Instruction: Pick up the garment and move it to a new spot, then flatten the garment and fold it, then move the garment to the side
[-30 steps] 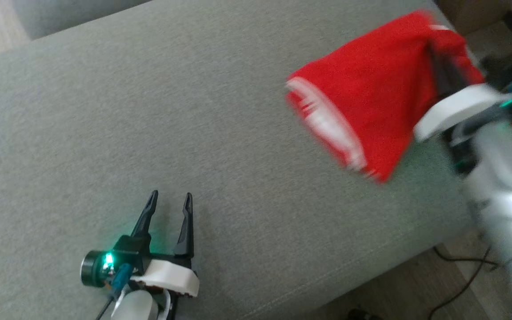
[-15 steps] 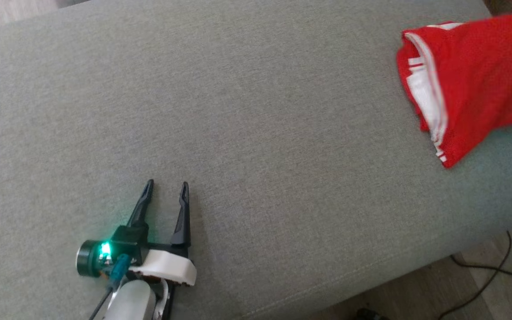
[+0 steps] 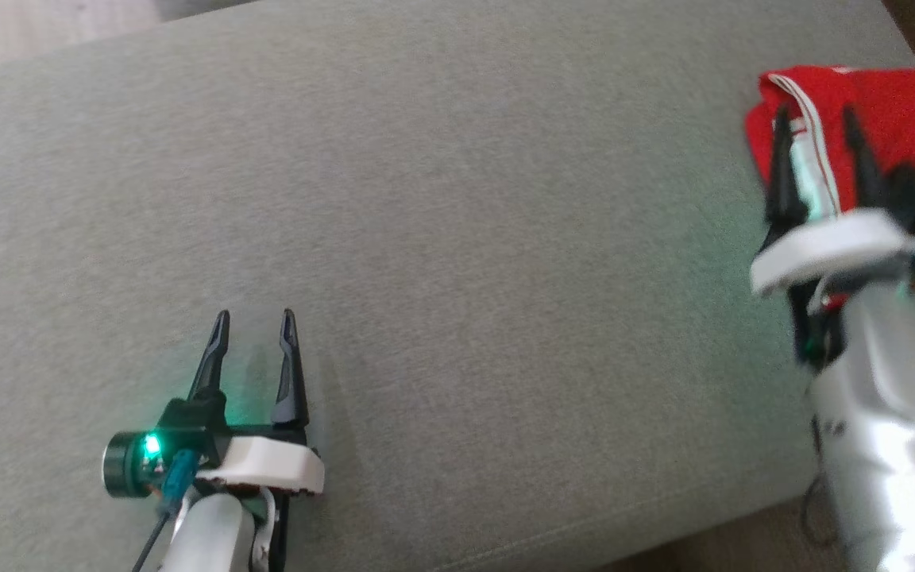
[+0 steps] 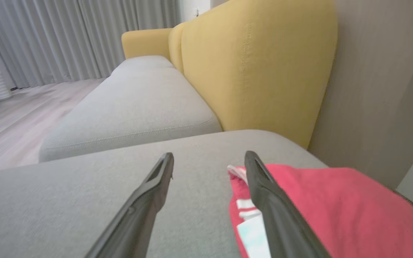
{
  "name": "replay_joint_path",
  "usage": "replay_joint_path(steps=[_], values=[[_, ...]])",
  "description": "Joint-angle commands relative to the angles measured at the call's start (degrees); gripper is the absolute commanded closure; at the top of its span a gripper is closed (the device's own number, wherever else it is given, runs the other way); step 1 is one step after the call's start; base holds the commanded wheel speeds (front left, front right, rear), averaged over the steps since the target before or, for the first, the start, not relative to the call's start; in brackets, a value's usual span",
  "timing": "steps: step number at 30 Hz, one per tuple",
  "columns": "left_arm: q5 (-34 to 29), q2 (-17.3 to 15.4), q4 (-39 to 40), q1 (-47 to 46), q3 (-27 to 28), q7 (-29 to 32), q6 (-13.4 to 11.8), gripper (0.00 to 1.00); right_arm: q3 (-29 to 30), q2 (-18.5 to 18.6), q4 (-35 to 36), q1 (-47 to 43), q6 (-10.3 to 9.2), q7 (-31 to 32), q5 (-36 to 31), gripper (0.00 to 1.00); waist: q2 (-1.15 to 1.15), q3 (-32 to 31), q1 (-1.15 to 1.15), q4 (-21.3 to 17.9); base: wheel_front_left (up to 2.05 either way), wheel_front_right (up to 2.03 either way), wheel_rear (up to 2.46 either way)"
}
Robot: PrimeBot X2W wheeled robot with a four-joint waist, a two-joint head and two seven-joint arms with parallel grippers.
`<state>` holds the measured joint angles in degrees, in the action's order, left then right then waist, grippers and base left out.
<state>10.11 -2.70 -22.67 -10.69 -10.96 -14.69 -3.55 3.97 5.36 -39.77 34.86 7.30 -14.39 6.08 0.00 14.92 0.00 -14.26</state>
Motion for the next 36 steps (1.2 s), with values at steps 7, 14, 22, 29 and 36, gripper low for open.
replay_joint_path(steps=[7, 14, 22, 29, 36], values=[[1.17, -0.18, 1.83, 1.32, 1.98, -0.3, -1.11, 0.0, -0.92, -2.24, 4.49, -9.18, 0.19, -0.61, 0.1, 0.0, 0.0, -3.27, 0.0, 6.55, 0.0, 0.0, 0.0], [1.67, -0.18, 1.2, 2.14, 2.64, -0.3, -1.34, 0.0, -3.9, -2.45, 5.64, -13.89, 0.19, -0.61, 4.23, 0.0, 0.0, -5.68, 0.0, 10.86, 0.0, 0.0, 0.0], [2.8, -0.18, 1.39, 3.18, 5.35, -0.31, -1.17, 0.0, -6.57, -2.47, 6.63, -15.92, 0.19, -0.61, 5.86, 0.0, 0.0, -8.69, 0.0, 13.75, 0.0, 0.0, 0.0], [3.73, -0.18, 0.42, 4.9, 6.61, -0.31, -0.64, 0.0, -8.87, -2.47, 6.48, -18.23, 0.19, -0.61, 6.64, 0.0, 0.0, -11.69, 0.0, 14.94, 0.0, 0.0, 0.0], [4.04, -0.18, 0.76, 6.84, 7.74, -0.31, 0.0, 0.0, -10.82, -2.47, 6.5, -19.9, 0.19, -0.61, 7.51, 0.0, 0.0, -13.56, 0.0, 14.8, 0.0, 0.0, 0.0]])
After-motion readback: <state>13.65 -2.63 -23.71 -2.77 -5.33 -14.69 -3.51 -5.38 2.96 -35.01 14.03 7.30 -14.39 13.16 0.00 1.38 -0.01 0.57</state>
